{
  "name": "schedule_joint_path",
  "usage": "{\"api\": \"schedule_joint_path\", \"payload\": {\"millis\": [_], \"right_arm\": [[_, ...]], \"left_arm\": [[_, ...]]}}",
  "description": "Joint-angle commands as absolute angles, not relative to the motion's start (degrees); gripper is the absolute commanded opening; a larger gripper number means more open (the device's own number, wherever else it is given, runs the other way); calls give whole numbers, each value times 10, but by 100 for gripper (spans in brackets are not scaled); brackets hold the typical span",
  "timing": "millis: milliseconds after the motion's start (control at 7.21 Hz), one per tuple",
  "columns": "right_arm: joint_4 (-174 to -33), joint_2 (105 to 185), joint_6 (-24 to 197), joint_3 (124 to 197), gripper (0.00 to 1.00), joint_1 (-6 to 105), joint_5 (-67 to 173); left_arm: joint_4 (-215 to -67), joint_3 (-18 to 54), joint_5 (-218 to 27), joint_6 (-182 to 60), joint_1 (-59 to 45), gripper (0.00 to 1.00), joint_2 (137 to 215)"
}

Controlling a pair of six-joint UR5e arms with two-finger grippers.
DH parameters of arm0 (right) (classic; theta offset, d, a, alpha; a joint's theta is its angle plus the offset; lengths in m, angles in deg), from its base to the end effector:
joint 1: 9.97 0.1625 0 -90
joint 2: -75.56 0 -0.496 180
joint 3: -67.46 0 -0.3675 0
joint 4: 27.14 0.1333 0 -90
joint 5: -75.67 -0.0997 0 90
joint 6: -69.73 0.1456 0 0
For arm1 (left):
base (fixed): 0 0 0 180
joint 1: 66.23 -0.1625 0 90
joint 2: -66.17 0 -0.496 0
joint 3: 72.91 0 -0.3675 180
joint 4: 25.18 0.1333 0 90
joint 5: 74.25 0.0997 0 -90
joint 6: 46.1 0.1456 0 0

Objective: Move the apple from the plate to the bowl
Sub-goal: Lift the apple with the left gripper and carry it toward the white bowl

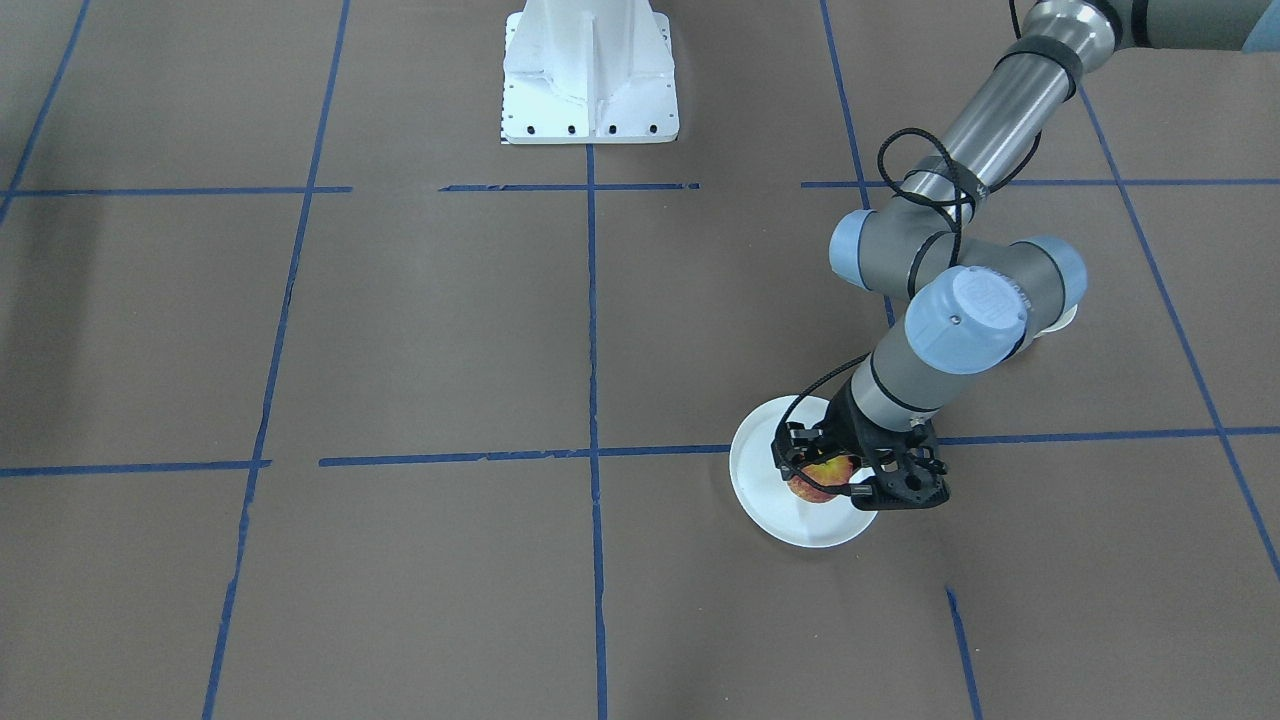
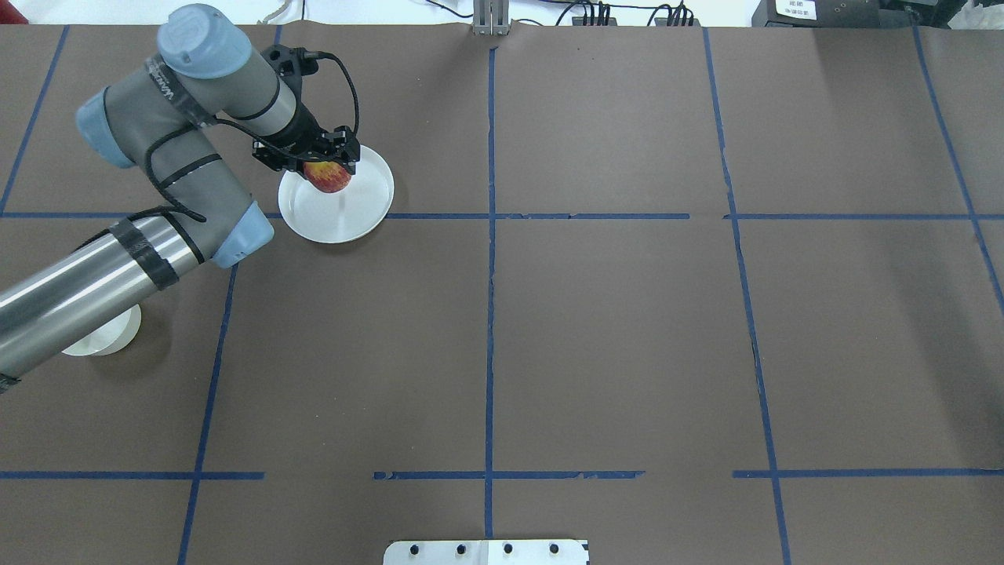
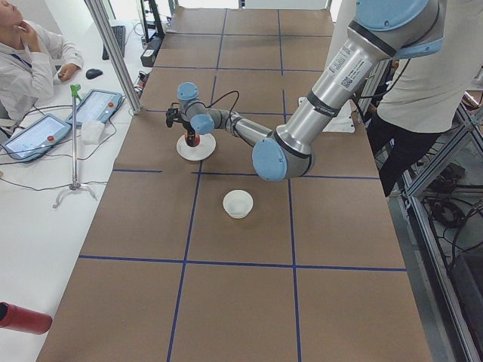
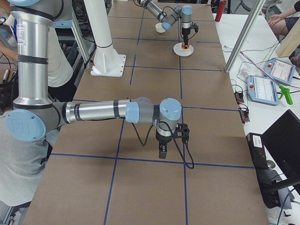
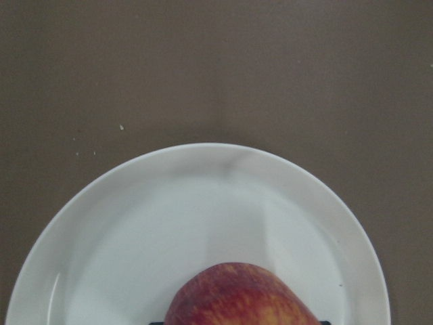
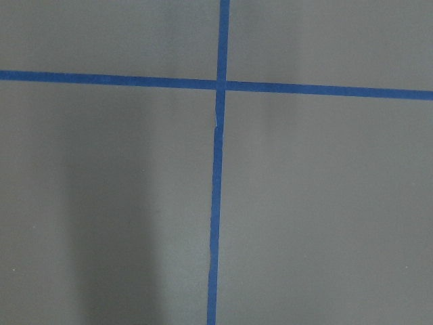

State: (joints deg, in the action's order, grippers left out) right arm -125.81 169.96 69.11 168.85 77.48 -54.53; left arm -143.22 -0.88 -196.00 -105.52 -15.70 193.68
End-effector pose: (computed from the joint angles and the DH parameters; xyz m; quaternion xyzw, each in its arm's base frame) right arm 0.0205 -0.4244 0.7264 -0.0196 -0.3433 -0.0209 0.9388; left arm 0.4692 -0.6590 0.4430 0.0621 0.4575 -0.0438 0.8859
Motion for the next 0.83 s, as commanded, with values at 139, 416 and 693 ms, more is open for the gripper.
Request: {"api": "schedule_joint_path", "payload": {"millis": [139, 416, 693], "right_arm": [[-1258, 1700, 690, 1688, 100, 775, -545], [-1258, 1700, 691, 1688, 100, 775, -545], [-1258, 1700, 690, 1688, 100, 775, -545]], "left_arm": [[-1367, 200, -1962, -949, -117, 0, 1771], [-1336, 322, -1962, -888, -108, 0, 1636], [-1339, 348, -1963, -791, -73, 0, 1548]]}}
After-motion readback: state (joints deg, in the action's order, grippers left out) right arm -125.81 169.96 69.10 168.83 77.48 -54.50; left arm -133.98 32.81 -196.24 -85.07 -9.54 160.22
